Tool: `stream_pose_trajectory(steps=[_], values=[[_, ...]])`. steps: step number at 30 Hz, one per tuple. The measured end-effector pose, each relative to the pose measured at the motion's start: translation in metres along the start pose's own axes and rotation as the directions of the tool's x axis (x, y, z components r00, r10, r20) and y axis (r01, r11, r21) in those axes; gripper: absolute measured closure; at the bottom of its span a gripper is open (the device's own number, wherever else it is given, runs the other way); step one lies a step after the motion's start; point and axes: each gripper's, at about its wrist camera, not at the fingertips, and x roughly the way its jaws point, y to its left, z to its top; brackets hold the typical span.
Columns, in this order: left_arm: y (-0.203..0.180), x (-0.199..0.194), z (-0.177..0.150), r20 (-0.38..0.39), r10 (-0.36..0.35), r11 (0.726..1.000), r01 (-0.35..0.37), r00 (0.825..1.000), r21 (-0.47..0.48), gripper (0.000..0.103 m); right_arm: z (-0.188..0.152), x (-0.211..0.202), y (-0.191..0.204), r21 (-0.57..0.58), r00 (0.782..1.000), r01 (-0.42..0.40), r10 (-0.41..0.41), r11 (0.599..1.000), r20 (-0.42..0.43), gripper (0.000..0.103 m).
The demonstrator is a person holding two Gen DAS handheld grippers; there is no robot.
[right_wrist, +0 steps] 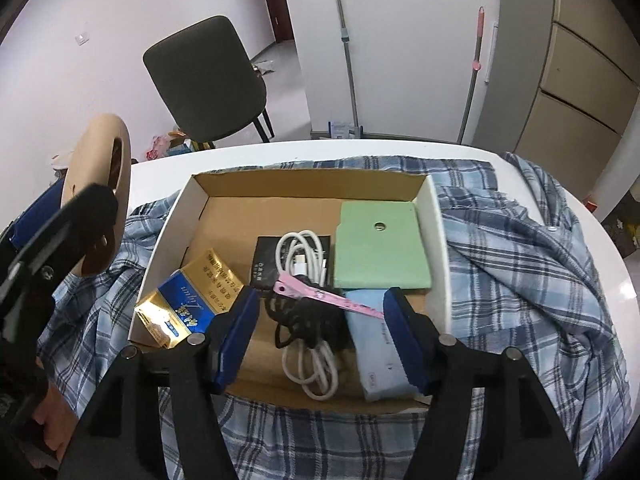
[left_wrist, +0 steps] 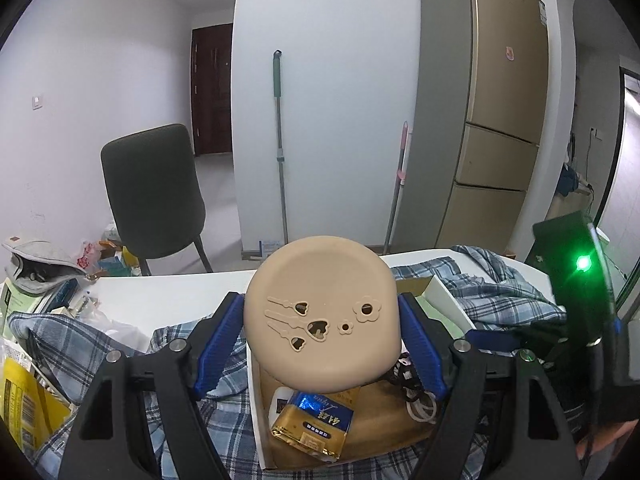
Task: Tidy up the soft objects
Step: 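Open both tools to release the sponge puff and hair tie into the box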
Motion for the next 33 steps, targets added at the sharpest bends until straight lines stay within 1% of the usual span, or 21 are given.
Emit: stream_pose_trajectory(steps=[2, 3, 4, 6, 7, 8, 10, 13, 15, 16, 17, 18, 19, 21, 23, 25, 28, 30, 32, 33], values=[[0.000, 0.001, -0.001, -0.012, 0.001, 1.000, -0.001, 1.000, 0.002, 0.023, 0.001, -0.004, -0.004, 0.011, 1.000, 0.019, -0.019, 1.000, 0.010, 0.039], [-0.001, 0.004, -0.001, -0.026, 0.007, 1.000, -0.007, 1.000, 0.005, 0.022, 0.002, -0.005, -0.007, 0.017, 0.999, 0.044, -0.044, 0.999, 0.013, 0.037], [-0.002, 0.009, -0.002, -0.058, 0.010, 1.000, -0.009, 0.998, 0.014, 0.022, 0.003, -0.006, -0.009, 0.021, 0.997, 0.070, -0.071, 0.997, 0.015, 0.036], [-0.007, 0.023, -0.005, -0.149, 0.015, 0.999, -0.008, 0.989, 0.046, 0.022, 0.004, -0.004, -0.015, 0.020, 0.996, 0.088, -0.089, 0.996, 0.013, 0.036], [-0.008, 0.029, -0.008, -0.176, 0.024, 0.999, -0.015, 0.984, 0.052, 0.022, 0.004, -0.003, -0.017, 0.020, 0.996, 0.090, -0.090, 0.996, 0.006, 0.036], [-0.008, 0.033, -0.010, -0.188, 0.028, 0.999, -0.019, 0.982, 0.050, 0.022, 0.004, -0.001, -0.019, 0.025, 0.996, 0.091, -0.091, 0.996, -0.001, 0.036], [-0.009, 0.043, -0.016, -0.232, 0.024, 0.999, -0.014, 0.972, 0.045, 0.022, 0.004, 0.003, -0.023, 0.031, 0.995, 0.100, -0.100, 0.995, -0.014, 0.036], [-0.007, 0.053, -0.023, -0.268, 0.008, 1.000, -0.001, 0.963, 0.029, 0.022, 0.002, 0.007, -0.026, 0.033, 0.995, 0.097, -0.096, 0.995, -0.031, 0.036], [-0.007, 0.056, -0.027, -0.272, -0.008, 1.000, 0.015, 0.962, 0.023, 0.021, 0.001, 0.010, -0.028, 0.037, 0.995, 0.095, -0.094, 0.995, -0.040, 0.035], [-0.007, 0.057, -0.028, -0.264, -0.029, 0.999, 0.033, 0.964, 0.012, 0.018, 0.001, 0.012, -0.029, 0.036, 0.995, 0.096, -0.094, 0.995, -0.044, 0.034], [-0.007, 0.054, -0.028, -0.256, -0.050, 0.999, 0.051, 0.965, -0.006, 0.018, 0.001, 0.013, -0.029, 0.033, 0.994, 0.099, -0.097, 0.995, -0.047, 0.030], [-0.005, 0.054, -0.028, -0.249, -0.064, 0.998, 0.058, 0.966, -0.029, 0.017, 0.000, 0.013, -0.027, 0.026, 0.993, 0.106, -0.104, 0.994, -0.048, 0.026], [-0.003, 0.052, -0.028, -0.236, -0.067, 0.997, 0.057, 0.969, -0.050, 0.016, 0.000, 0.014, -0.027, 0.015, 0.992, 0.116, -0.115, 0.993, -0.048, 0.026], [0.000, 0.047, -0.024, -0.196, -0.057, 0.997, 0.047, 0.979, -0.057, 0.012, 0.000, 0.014, -0.026, 0.001, 0.991, 0.129, -0.129, 0.992, -0.044, 0.026], [0.000, 0.040, -0.021, -0.151, -0.034, 0.999, 0.028, 0.988, -0.043, 0.001, 0.000, 0.014, -0.026, 0.006, 0.992, 0.117, -0.116, 0.993, -0.044, 0.025], [0.001, 0.029, -0.017, -0.082, -0.013, 0.999, 0.009, 0.997, -0.044, 0.000, 0.000, 0.012, -0.025, 0.004, 0.993, 0.112, -0.111, 0.994, -0.037, 0.025], [0.005, 0.017, -0.010, -0.025, -0.020, 0.998, 0.019, 0.999, -0.055, 0.000, 0.002, 0.002, -0.024, 0.017, 0.994, 0.109, -0.109, 0.994, 0.009, 0.025], [0.006, 0.009, -0.005, 0.011, -0.001, 0.999, 0.002, 1.000, -0.053, 0.000, 0.005, -0.010, -0.023, 0.029, 0.994, 0.094, -0.095, 0.995, 0.046, 0.025], [0.005, -0.002, 0.001, 0.046, 0.010, 0.999, -0.008, 0.999, -0.032, 0.000, 0.008, -0.025, -0.021, 0.030, 0.990, 0.088, -0.090, 0.996, 0.106, 0.025], [0.003, -0.009, 0.005, 0.062, 0.016, 1.000, -0.015, 0.998, -0.019, 0.000, 0.009, -0.034, -0.019, 0.027, 0.986, 0.091, -0.094, 0.995, 0.138, 0.023]])
